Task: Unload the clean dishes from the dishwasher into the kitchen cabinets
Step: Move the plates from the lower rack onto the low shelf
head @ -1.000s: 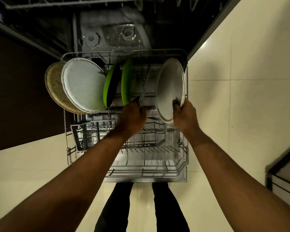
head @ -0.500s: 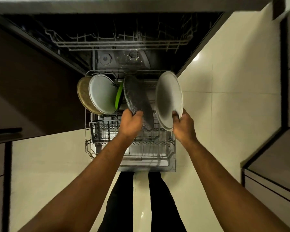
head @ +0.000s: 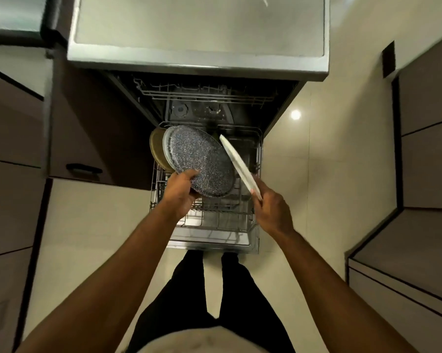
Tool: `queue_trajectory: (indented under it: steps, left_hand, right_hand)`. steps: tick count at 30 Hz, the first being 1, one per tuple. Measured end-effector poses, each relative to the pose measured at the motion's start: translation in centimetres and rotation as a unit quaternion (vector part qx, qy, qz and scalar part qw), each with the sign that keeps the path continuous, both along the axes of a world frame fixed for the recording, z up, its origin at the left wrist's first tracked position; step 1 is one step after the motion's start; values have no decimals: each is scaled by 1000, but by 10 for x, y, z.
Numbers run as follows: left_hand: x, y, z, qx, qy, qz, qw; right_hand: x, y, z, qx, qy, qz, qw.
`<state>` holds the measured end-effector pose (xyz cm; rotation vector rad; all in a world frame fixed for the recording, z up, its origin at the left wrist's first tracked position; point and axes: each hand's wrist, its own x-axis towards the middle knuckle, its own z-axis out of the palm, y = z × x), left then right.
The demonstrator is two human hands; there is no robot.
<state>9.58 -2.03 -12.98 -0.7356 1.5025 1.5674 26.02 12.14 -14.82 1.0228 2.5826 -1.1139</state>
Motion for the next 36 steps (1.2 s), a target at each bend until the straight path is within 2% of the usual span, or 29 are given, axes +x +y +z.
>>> queue_trajectory:
  steps: [7, 12, 19, 24, 29, 33, 36]
  left_hand:
    - [33, -35, 38, 7, 6, 53, 999]
    - [56, -61, 49, 42, -17, 116, 992]
    - [83, -91, 62, 68, -42, 176, 981]
    - [103, -110, 63, 117, -42, 203, 971]
    - [116, -132, 67, 152, -37, 223, 962]
    - [116, -157, 69, 154, -25, 238, 958]
    - [109, -182, 73, 167, -6, 250, 954]
  right_hand:
    - [44, -32, 35, 12, 0, 96, 995]
    - [61, -49, 47, 55, 51, 162, 984]
    - [69, -47, 49, 5, -26, 232, 972]
    - [61, -50, 59, -62, -11, 220, 973]
    - [50, -61, 80, -65, 19, 250, 966]
    - [36, -81, 95, -68, 84, 231, 967]
    - [23, -106, 100, -37, 166, 178, 969]
